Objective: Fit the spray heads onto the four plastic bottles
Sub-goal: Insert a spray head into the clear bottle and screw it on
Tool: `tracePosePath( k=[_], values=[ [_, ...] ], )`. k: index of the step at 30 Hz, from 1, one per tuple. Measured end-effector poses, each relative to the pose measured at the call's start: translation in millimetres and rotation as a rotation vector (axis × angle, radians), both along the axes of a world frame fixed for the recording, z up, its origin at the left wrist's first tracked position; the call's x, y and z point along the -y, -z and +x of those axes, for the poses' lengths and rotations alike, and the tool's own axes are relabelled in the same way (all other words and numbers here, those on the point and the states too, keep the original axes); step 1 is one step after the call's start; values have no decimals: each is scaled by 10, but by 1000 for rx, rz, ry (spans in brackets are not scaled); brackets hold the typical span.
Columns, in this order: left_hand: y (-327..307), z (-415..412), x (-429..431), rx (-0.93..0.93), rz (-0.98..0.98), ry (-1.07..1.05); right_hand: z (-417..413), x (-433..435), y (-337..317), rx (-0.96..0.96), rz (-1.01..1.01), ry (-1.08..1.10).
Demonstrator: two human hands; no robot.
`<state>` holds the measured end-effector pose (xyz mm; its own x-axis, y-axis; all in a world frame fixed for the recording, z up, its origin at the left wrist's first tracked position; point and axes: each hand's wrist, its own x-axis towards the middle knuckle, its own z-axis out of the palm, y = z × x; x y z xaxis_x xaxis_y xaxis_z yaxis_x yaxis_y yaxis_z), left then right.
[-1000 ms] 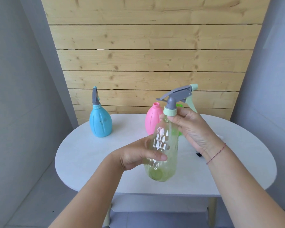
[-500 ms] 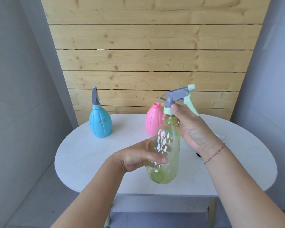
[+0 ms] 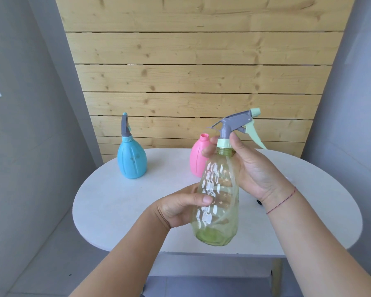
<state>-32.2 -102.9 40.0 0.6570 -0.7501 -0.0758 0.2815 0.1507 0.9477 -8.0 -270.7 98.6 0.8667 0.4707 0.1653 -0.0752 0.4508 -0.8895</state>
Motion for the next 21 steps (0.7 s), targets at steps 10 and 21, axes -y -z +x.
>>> tracePosePath(
  k=[10,21],
  values=[
    [8,-3,52,-1,-20,-98,30,-3,27,10,-46,72],
    [48,-62,48,-49,-181,61,39,36,54,-48,43,-136]
  ],
)
